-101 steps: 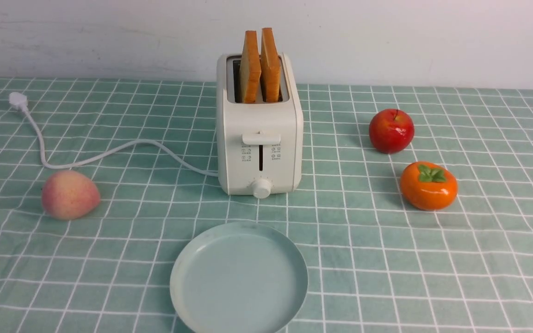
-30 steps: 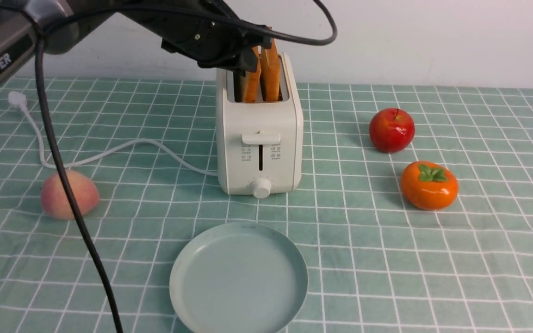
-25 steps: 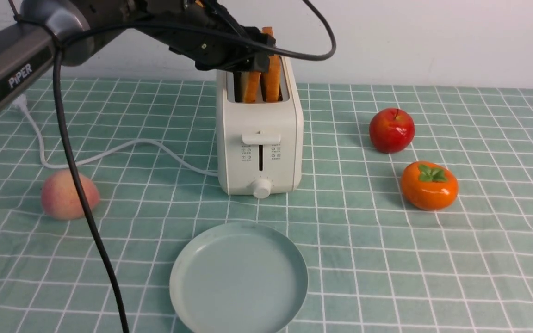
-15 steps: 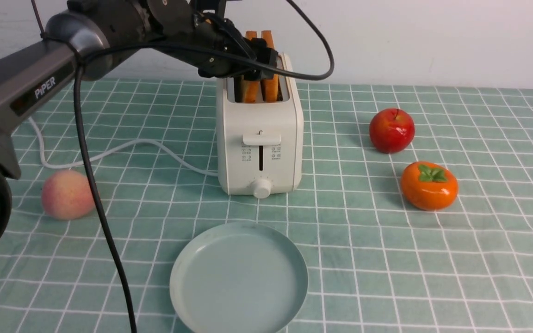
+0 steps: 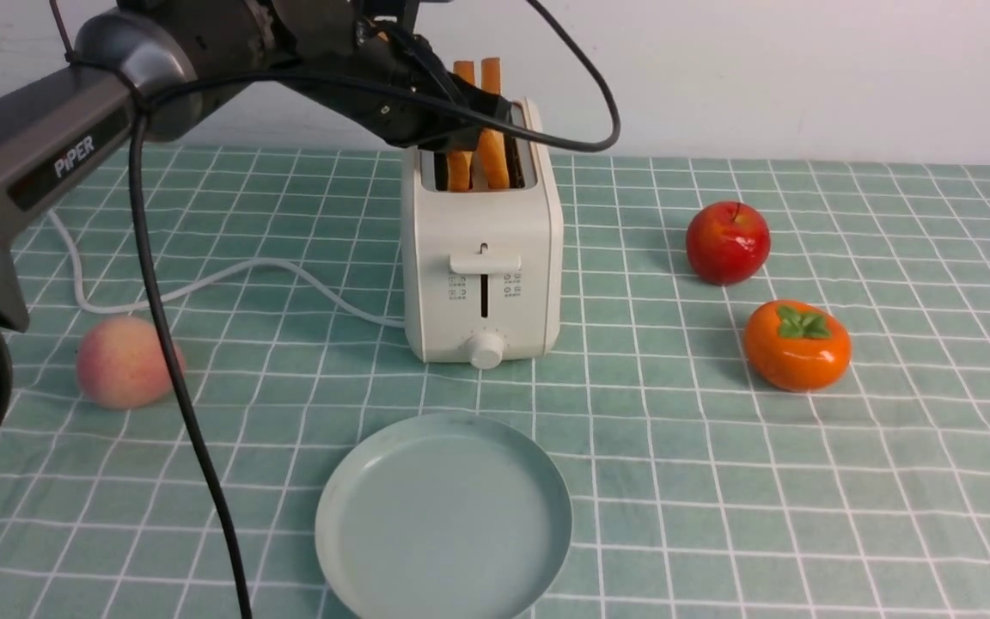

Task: Take toasted bread from bread machine on blue coffee table place on plate.
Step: 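Reach for a toast slice standing in the toaster with the left gripper, then place the slice of bread on the plate with the left gripper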

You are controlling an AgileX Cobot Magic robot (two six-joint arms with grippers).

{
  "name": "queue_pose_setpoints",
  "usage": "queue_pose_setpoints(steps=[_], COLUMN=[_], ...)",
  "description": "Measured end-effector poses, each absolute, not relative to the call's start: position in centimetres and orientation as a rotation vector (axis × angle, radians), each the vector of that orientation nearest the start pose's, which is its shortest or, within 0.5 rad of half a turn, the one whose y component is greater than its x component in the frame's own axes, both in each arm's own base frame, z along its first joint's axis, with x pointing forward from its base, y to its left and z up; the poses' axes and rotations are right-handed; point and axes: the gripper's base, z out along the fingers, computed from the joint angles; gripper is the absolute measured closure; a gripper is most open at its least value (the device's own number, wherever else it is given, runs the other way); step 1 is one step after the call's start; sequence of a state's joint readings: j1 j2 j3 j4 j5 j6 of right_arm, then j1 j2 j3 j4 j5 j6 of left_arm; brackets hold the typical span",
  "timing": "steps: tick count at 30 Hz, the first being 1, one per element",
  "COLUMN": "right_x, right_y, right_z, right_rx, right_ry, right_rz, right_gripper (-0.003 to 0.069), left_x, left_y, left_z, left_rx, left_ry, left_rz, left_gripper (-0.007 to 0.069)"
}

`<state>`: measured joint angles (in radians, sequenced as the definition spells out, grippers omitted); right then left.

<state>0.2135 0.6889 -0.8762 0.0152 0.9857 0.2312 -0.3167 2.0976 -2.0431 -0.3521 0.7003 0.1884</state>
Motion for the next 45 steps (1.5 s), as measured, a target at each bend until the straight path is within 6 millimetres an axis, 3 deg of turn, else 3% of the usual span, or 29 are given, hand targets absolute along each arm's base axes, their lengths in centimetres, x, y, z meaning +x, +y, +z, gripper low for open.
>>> queue_pose_setpoints(steps=[13, 17, 19, 20, 21, 23, 25, 27, 31, 34, 35, 38, 39, 40, 42, 45], right_x=[10.8, 10.8, 10.8, 10.8, 10.8, 10.8, 10.8, 10.8, 10.8, 10.8, 10.8, 10.8, 10.8, 10.8, 10.8, 10.8], right_y=[2.5, 2.5, 2.5, 2.5, 2.5, 2.5, 2.5, 2.5, 2.6, 2.6, 2.6, 2.7, 2.7, 2.7, 2.7, 2.7], right_z=[36.2, 36.2, 36.2, 36.2, 36.2, 36.2, 36.2, 36.2, 36.2, 36.2, 36.2, 36.2, 36.2, 36.2, 36.2, 36.2], right_rx=[0.023, 0.023, 0.023, 0.023, 0.023, 0.022, 0.022, 0.022, 0.024, 0.026, 0.026, 0.027, 0.027, 0.027, 0.027, 0.027], right_ry=[2.294, 2.294, 2.294, 2.294, 2.294, 2.294, 2.294, 2.294, 2.296, 2.297, 2.297, 2.298, 2.298, 2.298, 2.298, 2.298], right_rz=[0.250, 0.251, 0.251, 0.251, 0.251, 0.250, 0.250, 0.250, 0.265, 0.278, 0.278, 0.282, 0.282, 0.282, 0.282, 0.282], right_gripper=[0.0639, 0.0638, 0.0638, 0.0636, 0.0636, 0.0636, 0.0636, 0.0634, 0.0629, 0.0627, 0.0627, 0.0626, 0.0626, 0.0626, 0.0626, 0.0626], left_x=[42.5, 38.3, 36.8, 34.8, 34.8, 32.0, 31.1, 30.2, 28.9, 28.0, 27.9, 26.8, 26.7, 26.5, 26.4, 26.7], left_y=[-15.8, -14.3, -13.9, -13.3, -13.3, -12.6, -12.4, -12.4, -12.8, -13.1, -13.0, -13.5, -13.5, -13.5, -13.5, -13.3], left_z=[39.5, 44.4, 45.9, 47.5, 47.5, 48.8, 48.6, 47.5, 40.9, 36.7, 36.3, 31.5, 31.2, 29.4, 27.9, 26.4], left_rx=[0.354, 0.324, 0.324, 0.330, 0.330, 0.349, 0.354, 0.365, 0.352, 0.298, 0.292, 0.166, 0.159, 0.096, 0.029, -0.054], left_ry=[2.141, 2.116, 2.106, 2.105, 2.105, 2.157, 2.196, 2.268, 2.455, 2.497, 2.502, 2.508, 2.507, 2.490, 2.453, 2.423], left_rz=[-0.456, -0.460, -0.466, -0.473, -0.473, -0.490, -0.507, -0.534, -0.648, -0.750, -0.748, -0.932, -0.940, -0.987, -1.014, -1.015], left_gripper=[0.0582, 0.0582, 0.0582, 0.0582, 0.0582, 0.0582, 0.0582, 0.0582, 0.0582, 0.0582, 0.0582, 0.0582, 0.0582, 0.0582, 0.0582, 0.0582])
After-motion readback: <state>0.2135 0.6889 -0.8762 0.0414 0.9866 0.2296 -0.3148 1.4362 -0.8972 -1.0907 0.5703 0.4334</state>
